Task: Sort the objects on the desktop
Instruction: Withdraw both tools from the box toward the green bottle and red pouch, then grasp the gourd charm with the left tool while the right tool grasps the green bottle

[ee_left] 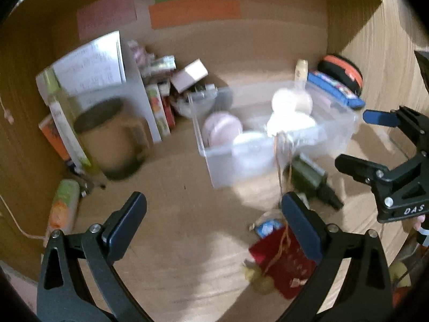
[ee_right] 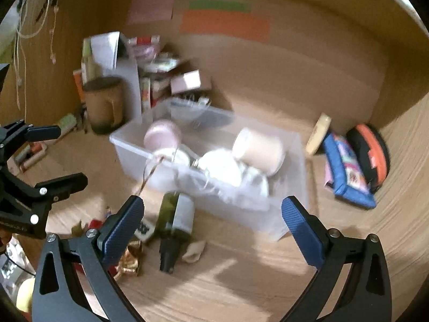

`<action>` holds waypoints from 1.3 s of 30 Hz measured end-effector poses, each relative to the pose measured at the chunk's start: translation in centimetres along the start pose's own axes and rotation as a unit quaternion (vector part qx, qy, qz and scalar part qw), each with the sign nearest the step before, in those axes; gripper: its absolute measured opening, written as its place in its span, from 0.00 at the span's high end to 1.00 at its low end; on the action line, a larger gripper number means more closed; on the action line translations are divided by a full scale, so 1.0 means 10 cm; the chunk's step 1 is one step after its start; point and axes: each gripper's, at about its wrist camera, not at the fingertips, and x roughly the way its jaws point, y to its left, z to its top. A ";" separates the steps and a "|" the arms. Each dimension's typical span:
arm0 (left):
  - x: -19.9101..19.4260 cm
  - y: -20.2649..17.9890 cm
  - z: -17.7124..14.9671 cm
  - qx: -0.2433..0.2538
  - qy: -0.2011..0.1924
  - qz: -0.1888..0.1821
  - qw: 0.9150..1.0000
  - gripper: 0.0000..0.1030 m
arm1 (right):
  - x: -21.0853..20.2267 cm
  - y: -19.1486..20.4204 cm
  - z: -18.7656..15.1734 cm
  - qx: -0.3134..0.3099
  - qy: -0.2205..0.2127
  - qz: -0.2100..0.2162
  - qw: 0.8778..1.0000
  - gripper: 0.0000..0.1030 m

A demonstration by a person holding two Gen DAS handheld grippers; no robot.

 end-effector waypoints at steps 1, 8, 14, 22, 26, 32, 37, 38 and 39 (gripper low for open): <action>0.03 -0.01 -0.06 0.001 0.008 -0.001 1.000 0.01 | 0.04 0.02 -0.03 0.001 0.007 0.000 1.000 0.01; 0.11 -0.01 -0.44 -0.004 0.053 -0.028 0.998 0.01 | 0.18 0.05 -0.19 0.010 0.031 0.006 0.999 0.01; 0.11 0.02 -0.62 -0.014 0.071 -0.049 0.996 0.06 | 0.28 0.02 -0.24 0.033 0.052 0.030 0.998 0.01; 0.11 0.01 -0.65 -0.016 0.079 -0.076 0.994 0.37 | 0.41 0.05 -0.25 0.036 0.059 0.033 0.997 0.07; 0.10 0.01 -0.67 -0.014 0.075 -0.084 0.994 0.43 | 0.49 0.08 -0.24 0.034 0.067 0.036 0.997 0.19; 0.08 0.08 -0.68 -0.022 0.069 -0.086 0.994 0.59 | 0.61 0.13 -0.23 0.030 0.081 0.046 0.995 0.29; 0.08 0.12 -0.69 -0.022 0.065 -0.074 0.995 0.65 | 0.67 0.16 -0.21 0.027 0.086 0.049 0.995 0.33; 0.08 0.12 -0.69 -0.022 0.064 -0.072 0.995 0.65 | 0.67 0.16 -0.20 0.027 0.087 0.049 0.995 0.33; 0.09 0.12 -0.69 -0.021 0.063 -0.069 0.995 0.67 | 0.68 0.16 -0.19 0.028 0.087 0.049 0.995 0.33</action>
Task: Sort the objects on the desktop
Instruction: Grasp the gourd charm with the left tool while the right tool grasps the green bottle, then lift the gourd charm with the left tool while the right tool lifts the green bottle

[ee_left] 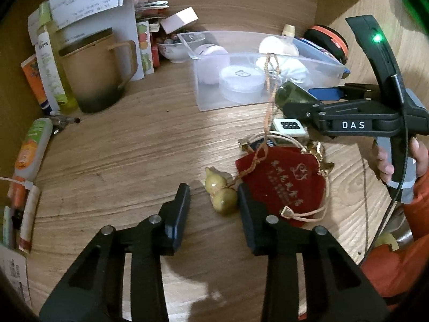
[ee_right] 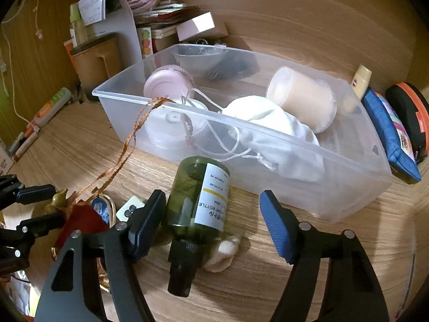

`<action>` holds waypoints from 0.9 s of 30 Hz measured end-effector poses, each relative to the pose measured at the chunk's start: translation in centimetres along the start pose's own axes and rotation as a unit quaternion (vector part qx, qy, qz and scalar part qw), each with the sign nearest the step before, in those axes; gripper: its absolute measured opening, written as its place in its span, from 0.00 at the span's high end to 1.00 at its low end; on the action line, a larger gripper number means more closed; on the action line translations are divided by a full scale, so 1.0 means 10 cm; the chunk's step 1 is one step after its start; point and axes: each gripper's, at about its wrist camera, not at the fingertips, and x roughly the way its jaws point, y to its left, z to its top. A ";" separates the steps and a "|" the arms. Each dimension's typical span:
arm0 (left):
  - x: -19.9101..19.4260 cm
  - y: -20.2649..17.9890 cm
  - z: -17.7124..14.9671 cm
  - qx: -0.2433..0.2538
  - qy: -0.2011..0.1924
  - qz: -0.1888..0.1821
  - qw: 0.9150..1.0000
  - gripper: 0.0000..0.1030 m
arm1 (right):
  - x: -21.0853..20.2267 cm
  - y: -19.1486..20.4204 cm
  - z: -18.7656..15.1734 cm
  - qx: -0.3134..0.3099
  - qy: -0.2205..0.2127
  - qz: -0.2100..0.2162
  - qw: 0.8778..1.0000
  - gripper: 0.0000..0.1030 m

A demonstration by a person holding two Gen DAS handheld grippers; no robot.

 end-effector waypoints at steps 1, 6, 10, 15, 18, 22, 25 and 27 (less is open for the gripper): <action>0.00 0.01 0.00 0.001 -0.001 0.003 1.000 0.68 | 0.01 0.00 0.00 0.000 0.000 -0.001 1.000 0.33; 0.03 0.06 0.03 -0.003 -0.002 0.016 1.000 0.69 | 0.06 -0.03 0.03 0.008 0.014 0.008 1.000 0.33; 0.06 0.05 0.05 -0.005 -0.003 0.022 1.000 0.70 | 0.11 -0.08 0.02 0.022 0.023 0.033 0.999 0.41; 0.07 0.07 0.07 -0.011 -0.004 0.028 1.000 0.76 | 0.09 -0.16 0.01 0.039 0.016 0.054 0.998 0.51; 0.08 0.06 0.07 -0.011 -0.004 0.034 0.999 0.76 | 0.08 -0.18 0.02 0.040 0.011 0.062 0.997 0.53; 0.07 0.08 0.08 -0.025 -0.007 0.033 0.999 0.76 | -0.06 -0.23 0.03 0.035 -0.007 0.069 0.997 0.57; 0.02 0.11 0.11 -0.037 -0.017 0.036 0.999 0.76 | -0.18 -0.25 0.01 0.031 -0.019 0.067 0.997 0.61; -0.02 0.13 0.13 -0.046 -0.025 0.036 0.998 0.76 | -0.24 -0.27 -0.01 0.034 -0.027 0.065 0.997 0.61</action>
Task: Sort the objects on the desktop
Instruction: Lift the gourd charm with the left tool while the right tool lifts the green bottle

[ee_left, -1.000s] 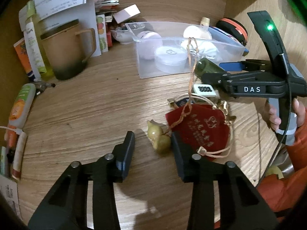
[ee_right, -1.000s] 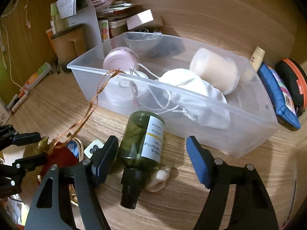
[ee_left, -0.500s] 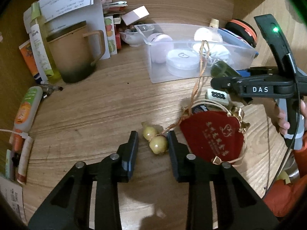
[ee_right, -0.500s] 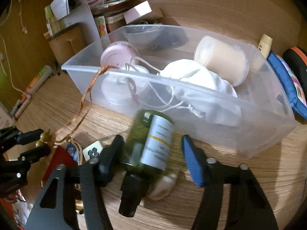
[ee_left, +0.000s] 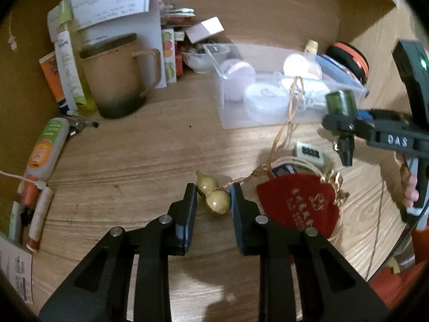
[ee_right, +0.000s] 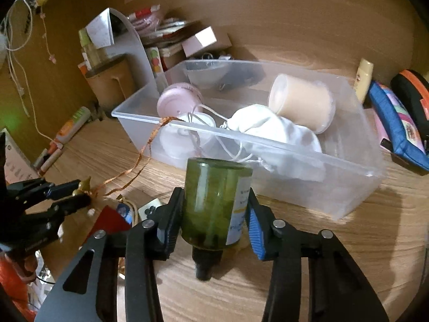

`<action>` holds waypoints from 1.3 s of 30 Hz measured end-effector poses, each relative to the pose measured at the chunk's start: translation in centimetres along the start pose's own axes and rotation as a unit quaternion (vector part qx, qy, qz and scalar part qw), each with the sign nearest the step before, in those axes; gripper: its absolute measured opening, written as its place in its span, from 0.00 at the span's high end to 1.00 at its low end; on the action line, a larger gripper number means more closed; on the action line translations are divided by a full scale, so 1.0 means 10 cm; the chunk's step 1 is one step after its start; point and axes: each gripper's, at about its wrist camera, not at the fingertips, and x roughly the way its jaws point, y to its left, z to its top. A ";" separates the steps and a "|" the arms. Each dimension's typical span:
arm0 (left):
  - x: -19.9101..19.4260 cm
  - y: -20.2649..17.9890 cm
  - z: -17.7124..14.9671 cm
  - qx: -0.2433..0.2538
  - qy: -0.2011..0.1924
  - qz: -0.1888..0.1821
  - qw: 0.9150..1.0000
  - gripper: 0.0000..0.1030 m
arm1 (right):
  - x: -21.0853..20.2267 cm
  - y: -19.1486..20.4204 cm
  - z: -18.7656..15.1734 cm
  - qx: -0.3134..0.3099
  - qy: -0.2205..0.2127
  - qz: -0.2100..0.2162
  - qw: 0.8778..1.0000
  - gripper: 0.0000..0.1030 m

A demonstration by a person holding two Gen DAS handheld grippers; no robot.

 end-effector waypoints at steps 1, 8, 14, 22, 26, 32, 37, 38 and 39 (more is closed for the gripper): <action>-0.02 0.01 0.01 -0.005 -0.003 -0.002 1.000 0.76 | -0.03 -0.01 -0.01 -0.001 -0.003 -0.001 1.000 0.61; -0.16 -0.01 0.13 -0.016 -0.032 -0.006 0.999 0.76 | -0.19 -0.05 -0.02 -0.002 -0.020 0.000 1.000 0.62; -0.28 -0.03 0.27 -0.025 -0.060 -0.010 0.998 0.76 | -0.34 -0.08 0.01 -0.001 -0.040 0.001 0.999 0.62; -0.42 -0.08 0.51 -0.027 -0.095 -0.019 0.995 0.76 | -0.54 -0.10 0.10 -0.006 -0.068 0.004 0.998 0.62; -0.48 -0.10 0.65 -0.026 -0.112 -0.024 0.993 0.76 | -0.62 -0.13 0.16 -0.003 -0.079 0.010 0.997 0.62; -0.50 -0.15 0.84 -0.018 -0.127 -0.037 0.991 0.76 | -0.71 -0.21 0.24 0.006 -0.095 0.018 0.995 0.62; -0.44 -0.21 0.98 -0.012 -0.127 -0.053 0.990 0.76 | -0.80 -0.32 0.32 0.021 -0.108 0.032 0.993 0.62; -0.44 -0.22 1.00 -0.011 -0.128 -0.055 0.990 0.76 | -0.82 -0.33 0.34 0.021 -0.112 0.030 0.993 0.62; -0.42 -0.23 1.03 -0.010 -0.128 -0.057 0.990 0.76 | -0.83 -0.35 0.36 0.021 -0.116 0.027 0.993 0.62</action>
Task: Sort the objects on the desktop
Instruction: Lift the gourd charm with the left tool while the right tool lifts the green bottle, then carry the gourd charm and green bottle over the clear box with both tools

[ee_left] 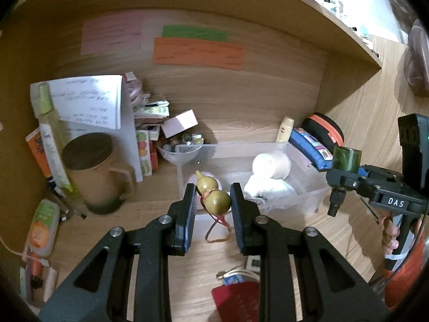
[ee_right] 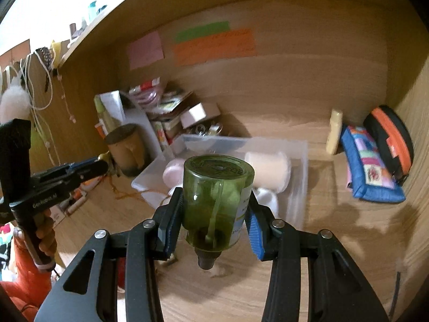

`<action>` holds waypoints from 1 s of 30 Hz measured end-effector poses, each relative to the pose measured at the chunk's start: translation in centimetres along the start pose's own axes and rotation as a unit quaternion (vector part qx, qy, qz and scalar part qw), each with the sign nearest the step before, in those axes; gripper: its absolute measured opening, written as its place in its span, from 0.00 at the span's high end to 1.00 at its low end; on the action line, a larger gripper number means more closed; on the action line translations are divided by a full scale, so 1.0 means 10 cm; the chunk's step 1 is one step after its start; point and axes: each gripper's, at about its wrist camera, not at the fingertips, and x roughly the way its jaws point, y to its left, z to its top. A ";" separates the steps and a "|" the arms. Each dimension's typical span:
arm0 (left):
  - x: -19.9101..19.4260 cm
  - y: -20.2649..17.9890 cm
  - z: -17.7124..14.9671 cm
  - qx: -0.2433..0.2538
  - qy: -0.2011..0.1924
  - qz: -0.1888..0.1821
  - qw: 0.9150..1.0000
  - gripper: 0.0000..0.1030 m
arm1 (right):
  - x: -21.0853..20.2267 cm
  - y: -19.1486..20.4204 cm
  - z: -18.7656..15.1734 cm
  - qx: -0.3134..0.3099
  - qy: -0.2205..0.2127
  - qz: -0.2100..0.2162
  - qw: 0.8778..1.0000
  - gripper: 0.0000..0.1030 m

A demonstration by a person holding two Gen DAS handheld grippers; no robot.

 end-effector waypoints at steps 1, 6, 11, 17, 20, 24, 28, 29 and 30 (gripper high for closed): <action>0.02 -0.01 0.02 0.002 0.000 -0.002 1.000 0.76 | -0.01 -0.02 0.03 0.000 -0.004 -0.002 1.000 0.62; 0.15 -0.07 0.19 0.008 -0.001 -0.011 1.000 0.76 | 0.03 -0.08 0.16 -0.003 -0.013 -0.005 1.000 0.62; 0.33 -0.12 0.36 0.016 0.004 -0.024 1.000 0.76 | 0.17 -0.11 0.29 -0.009 -0.012 -0.003 1.000 0.62; 0.59 -0.18 0.51 0.021 0.016 -0.028 0.999 0.76 | 0.43 -0.10 0.41 -0.021 0.003 -0.003 1.000 0.62; 0.72 -0.18 0.57 0.020 0.023 -0.027 0.999 0.76 | 0.57 -0.10 0.45 -0.023 0.015 0.000 1.000 0.62; 0.97 -0.17 0.57 0.025 0.040 -0.014 0.999 0.76 | 0.77 -0.08 0.49 -0.026 0.035 0.010 0.999 0.62; 1.18 -0.14 0.48 0.029 0.060 -0.007 0.998 0.76 | 0.92 -0.05 0.46 -0.029 0.051 0.016 0.998 0.62; 1.21 -0.13 0.47 0.030 0.063 -0.007 0.998 0.76 | 0.95 -0.05 0.45 -0.030 0.055 0.018 0.998 0.62; 1.24 -0.12 0.45 0.030 0.066 -0.007 0.997 0.76 | 0.98 -0.05 0.44 -0.030 0.059 0.018 0.998 0.62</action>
